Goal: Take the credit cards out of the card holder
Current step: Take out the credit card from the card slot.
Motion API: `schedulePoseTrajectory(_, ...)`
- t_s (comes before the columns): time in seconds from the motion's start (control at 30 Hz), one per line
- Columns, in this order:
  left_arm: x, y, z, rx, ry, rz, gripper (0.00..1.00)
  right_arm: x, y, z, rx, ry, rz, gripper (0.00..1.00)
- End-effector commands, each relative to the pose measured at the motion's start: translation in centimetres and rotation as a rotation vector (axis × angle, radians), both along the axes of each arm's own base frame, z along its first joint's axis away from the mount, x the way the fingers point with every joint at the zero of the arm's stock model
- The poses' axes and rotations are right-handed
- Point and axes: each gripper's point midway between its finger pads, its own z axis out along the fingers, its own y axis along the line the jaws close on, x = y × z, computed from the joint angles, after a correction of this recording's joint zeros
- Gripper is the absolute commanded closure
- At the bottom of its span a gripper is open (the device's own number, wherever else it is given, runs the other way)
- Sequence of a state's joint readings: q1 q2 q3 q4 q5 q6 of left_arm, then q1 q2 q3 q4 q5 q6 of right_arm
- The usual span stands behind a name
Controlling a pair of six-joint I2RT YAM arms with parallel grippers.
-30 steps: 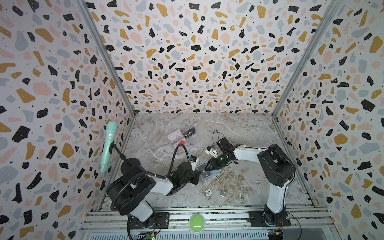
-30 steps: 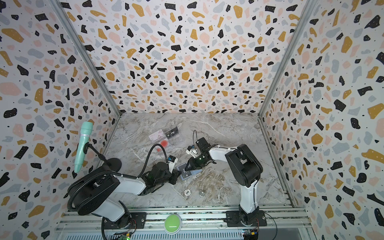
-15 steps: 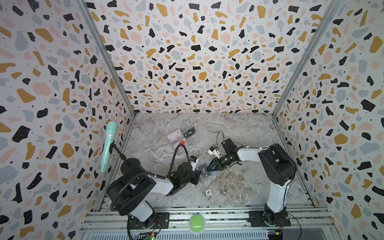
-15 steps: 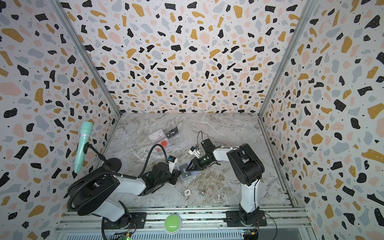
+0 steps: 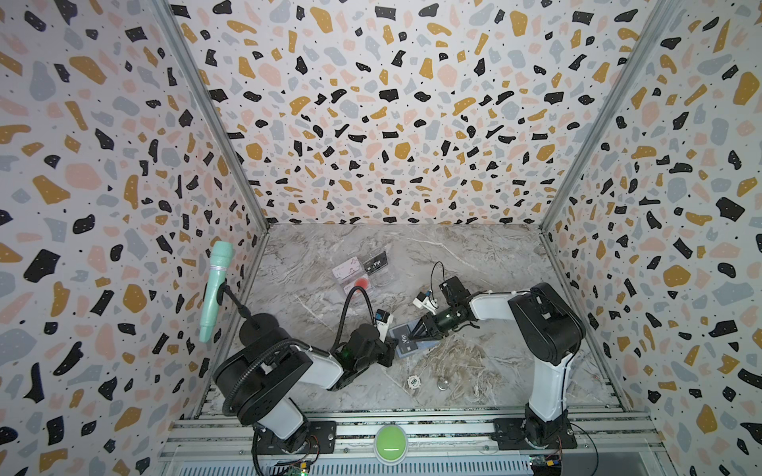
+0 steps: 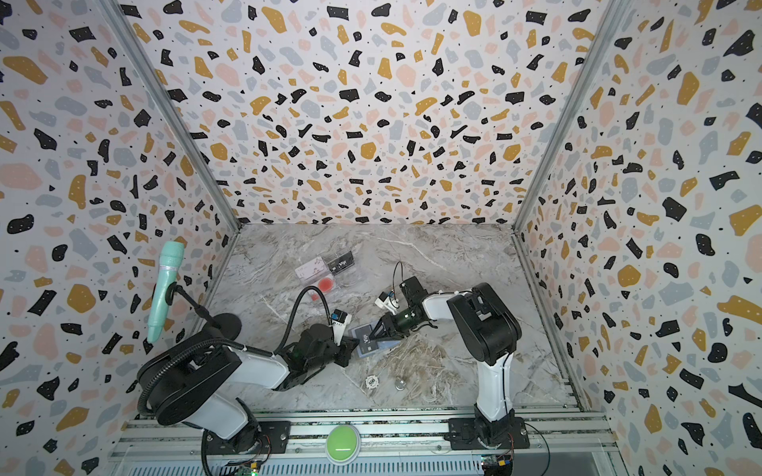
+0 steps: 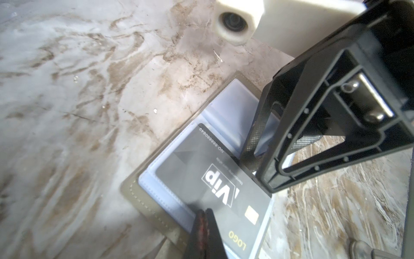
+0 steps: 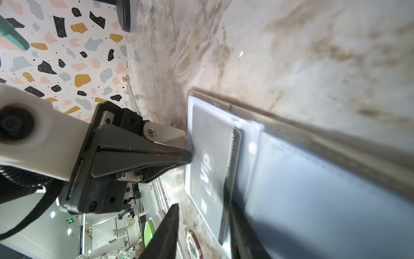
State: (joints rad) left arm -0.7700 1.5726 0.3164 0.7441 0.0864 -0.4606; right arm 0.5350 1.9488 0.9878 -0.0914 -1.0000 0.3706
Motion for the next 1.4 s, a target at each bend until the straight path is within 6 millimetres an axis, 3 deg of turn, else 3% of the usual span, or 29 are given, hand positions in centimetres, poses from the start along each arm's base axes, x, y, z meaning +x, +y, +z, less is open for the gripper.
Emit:
schedulePoseTrajectory(0.0, -2.2, 2.9, -4.7, 0.15, 0.122, 0.025, 0.96, 1.0, 0.1, -0.9, -0.038, -0.018, -0.06, 0.61)
schedulePoseTrajectory(0.17, -2.3, 2.9, -5.1, 0.151, 0.128, 0.023, 0.96, 1.2, 0.0, -1.5, -0.057, -0.007, -0.085, 0.61)
schedulePoseTrajectory(0.37, -2.3, 2.9, -5.3, 0.147, 0.13, 0.023, 0.96, -0.2, 1.1, 0.4, 0.089, 0.056, 0.0, 0.61)
schedulePoseTrajectory(0.7, -2.3, 2.9, -5.3, 0.15, 0.131, 0.027, 0.96, -0.4, 1.7, 1.3, 0.129, 0.048, 0.034, 0.67)
schedulePoseTrajectory(0.93, -2.3, 3.1, -5.0, 0.142, 0.13, 0.037, 0.96, -0.5, 2.4, 0.2, 0.089, 0.042, 0.034, 0.71)
schedulePoseTrajectory(1.17, -1.4, 2.9, -1.8, 0.12, 0.077, 0.06, 0.96, -0.5, 2.2, -0.5, 0.073, 0.052, 0.015, 0.73)
schedulePoseTrajectory(1.37, 0.1, 1.0, 1.0, 0.053, 0.015, 0.039, 0.95, -0.6, 2.2, -0.5, 0.083, 0.058, 0.012, 0.69)
